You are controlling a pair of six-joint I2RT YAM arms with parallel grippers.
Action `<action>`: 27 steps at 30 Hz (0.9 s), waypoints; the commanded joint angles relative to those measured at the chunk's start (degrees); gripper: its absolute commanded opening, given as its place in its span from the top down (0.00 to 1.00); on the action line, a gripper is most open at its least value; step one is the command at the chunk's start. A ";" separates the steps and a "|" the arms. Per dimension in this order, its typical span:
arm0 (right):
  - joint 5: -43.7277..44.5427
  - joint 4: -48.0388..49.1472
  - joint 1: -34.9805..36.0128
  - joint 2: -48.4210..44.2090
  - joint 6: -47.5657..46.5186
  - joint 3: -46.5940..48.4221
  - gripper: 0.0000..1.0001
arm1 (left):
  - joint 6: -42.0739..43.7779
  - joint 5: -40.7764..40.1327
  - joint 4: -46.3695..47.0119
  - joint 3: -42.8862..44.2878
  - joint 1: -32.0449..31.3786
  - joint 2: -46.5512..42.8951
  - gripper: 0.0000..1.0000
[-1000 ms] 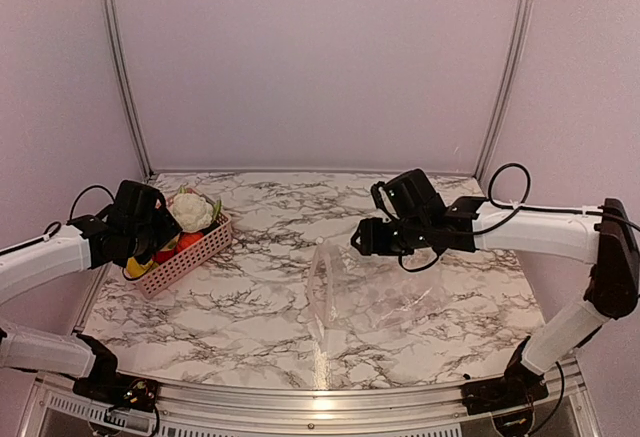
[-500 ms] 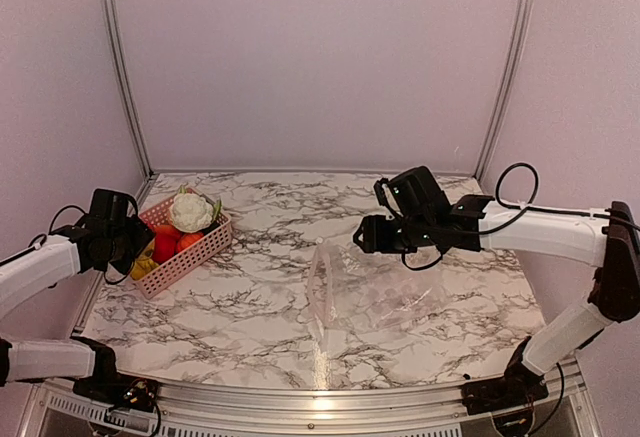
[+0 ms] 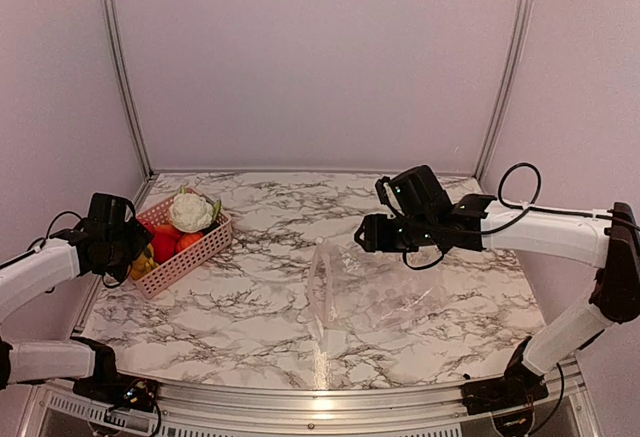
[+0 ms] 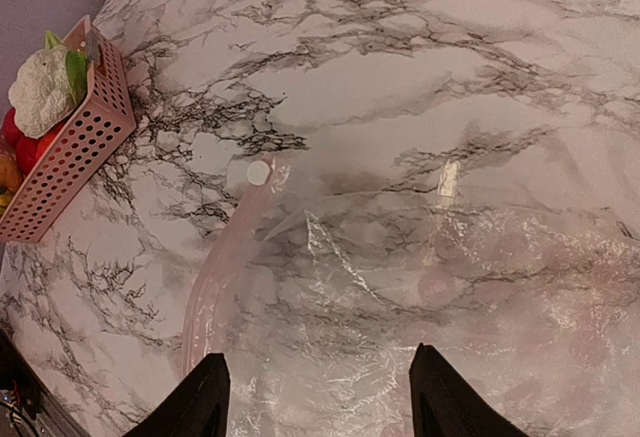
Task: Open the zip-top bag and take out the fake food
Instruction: Place the fake fruit in the bin.
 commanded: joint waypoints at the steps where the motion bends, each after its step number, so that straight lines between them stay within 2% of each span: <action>1: 0.65 -0.86 0.63 -1.04 -0.38 0.58 0.40 | 1.31 -1.46 -1.84 0.20 0.30 -1.68 0.05; 3: 0.65 -0.86 0.61 -1.06 -0.37 0.52 0.40 | 1.69 -1.75 -2.04 0.30 0.30 -2.09 0.01; 10: 0.84 -0.87 0.65 -0.83 -0.40 0.48 0.40 | 3.95 -2.98 -3.61 1.83 0.30 -2.98 0.01; 20: 1.42 -1.01 0.67 -0.82 -0.46 0.92 0.27 | 7.41 -4.42 -4.88 4.72 -1.99 -4.87 0.01; 26: 2.72 -1.51 0.65 -1.80 -0.20 0.86 0.10 | 8.97 -7.73 -5.41 8.93 -9.44 -3.36 0.01; 27: 3.09 -1.65 0.63 -2.30 -0.19 0.84 0.04 | 9.04 -8.69 -5.65 9.86 -11.34 -2.85 0.01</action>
